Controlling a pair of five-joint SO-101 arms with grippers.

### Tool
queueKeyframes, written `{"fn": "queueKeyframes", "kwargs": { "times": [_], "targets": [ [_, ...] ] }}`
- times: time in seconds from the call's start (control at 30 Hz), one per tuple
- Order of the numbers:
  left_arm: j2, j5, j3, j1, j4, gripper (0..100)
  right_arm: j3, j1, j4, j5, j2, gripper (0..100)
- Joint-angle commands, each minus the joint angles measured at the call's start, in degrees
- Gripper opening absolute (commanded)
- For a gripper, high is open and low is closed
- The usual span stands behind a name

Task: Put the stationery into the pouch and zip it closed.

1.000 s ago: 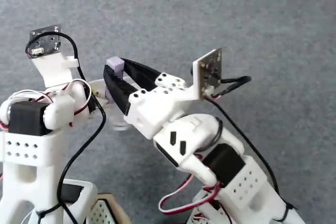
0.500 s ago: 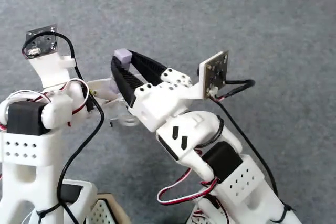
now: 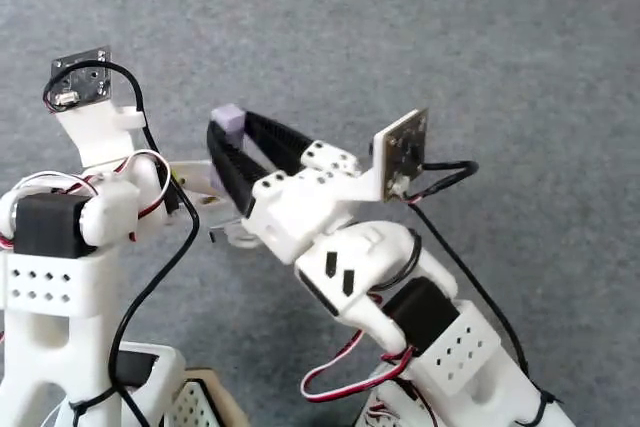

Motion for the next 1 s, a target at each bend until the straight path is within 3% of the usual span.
{"fn": "queueKeyframes", "kwargs": {
  "times": [0.0, 0.3, 0.97],
  "targets": [
    [3.69, -0.26, 4.26, -1.63, -1.67, 3, 0.31, -2.20, -1.41, 0.97, -0.75, 1.2],
    [3.69, -0.26, 4.26, -0.31, -1.58, 3, -0.57, -5.27, -6.51, 8.88, -3.74, 1.2],
    [3.60, -2.81, 5.58, 0.22, -0.26, 3, -0.31, -2.99, -8.88, 9.05, -4.44, 1.2]
  ]
}}
